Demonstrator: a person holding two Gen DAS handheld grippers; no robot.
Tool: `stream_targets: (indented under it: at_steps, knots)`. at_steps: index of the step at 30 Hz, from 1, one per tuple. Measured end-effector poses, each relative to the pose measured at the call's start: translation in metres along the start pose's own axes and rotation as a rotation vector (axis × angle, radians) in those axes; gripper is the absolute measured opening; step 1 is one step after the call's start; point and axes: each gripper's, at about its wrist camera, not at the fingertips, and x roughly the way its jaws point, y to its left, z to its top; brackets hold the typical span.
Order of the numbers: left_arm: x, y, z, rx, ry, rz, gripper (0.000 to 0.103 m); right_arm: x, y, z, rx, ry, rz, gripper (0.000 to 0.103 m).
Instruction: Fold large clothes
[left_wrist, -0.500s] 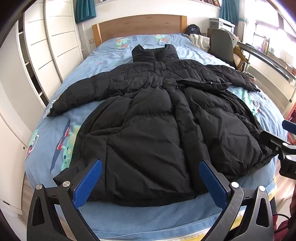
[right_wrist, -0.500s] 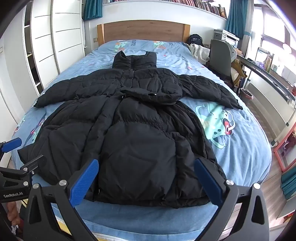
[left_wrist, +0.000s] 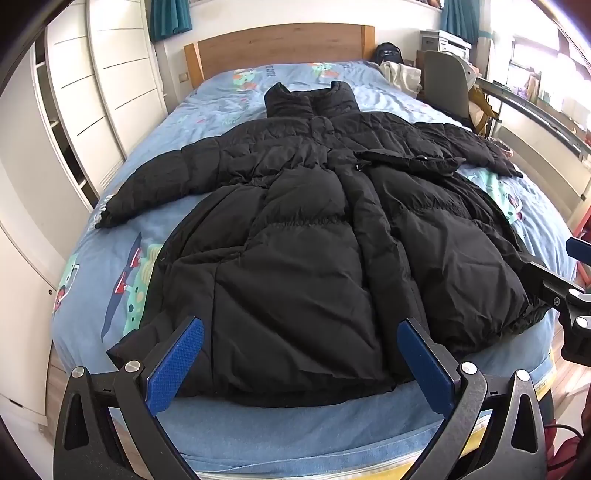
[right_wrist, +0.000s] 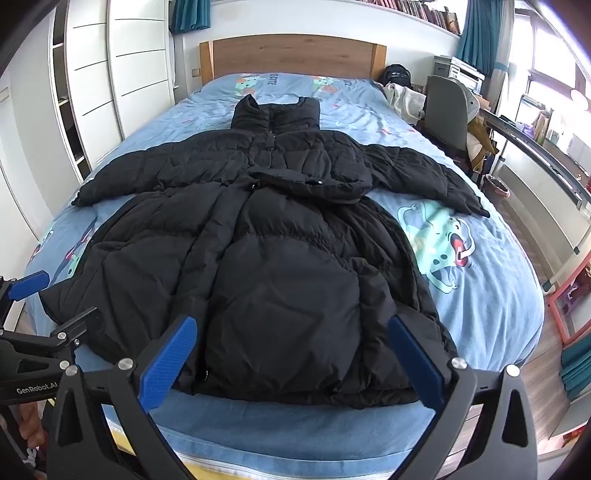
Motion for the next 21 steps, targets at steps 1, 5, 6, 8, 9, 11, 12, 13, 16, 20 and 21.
stream_targets:
  at_steps: [1,5,6,8,9,11,12,13,16,20,21]
  knots:
    - [0.0,0.0,0.0,0.001,0.001,0.001,0.103,0.0,0.0,0.0,-0.001,0.001,0.0,0.103]
    - [0.002,0.0,0.0,0.003,0.006,-0.001,0.103,0.002,0.0,0.001,-0.003,0.009,0.002,0.103]
    - [0.002,0.0,0.0,0.003,0.007,-0.001,0.103,0.003,0.001,0.001,-0.005,0.01,0.001,0.103]
    - [0.003,0.0,-0.001,0.002,0.01,-0.002,0.103,0.004,0.001,0.001,-0.006,0.013,0.0,0.103]
    - [0.003,0.0,0.0,0.001,0.012,-0.003,0.103,0.005,0.001,0.001,-0.008,0.015,-0.001,0.103]
    - [0.004,0.0,-0.001,0.0,0.015,-0.004,0.103,0.006,0.002,0.001,-0.015,0.019,-0.005,0.103]
    - [0.005,0.0,0.0,0.0,0.016,-0.005,0.103,0.007,0.003,0.001,-0.017,0.022,-0.007,0.103]
    - [0.005,0.0,-0.001,0.0,0.017,-0.006,0.103,0.007,0.003,0.001,-0.018,0.025,-0.008,0.103]
    - [0.005,0.0,-0.001,0.0,0.019,-0.005,0.103,0.009,0.005,0.001,-0.021,0.033,-0.01,0.103]
    - [0.007,0.001,-0.001,-0.005,0.023,-0.005,0.103,0.013,0.007,-0.001,-0.034,0.048,-0.015,0.103]
    - [0.007,0.001,-0.001,-0.007,0.024,-0.004,0.103,0.013,0.007,-0.001,-0.037,0.051,-0.017,0.103]
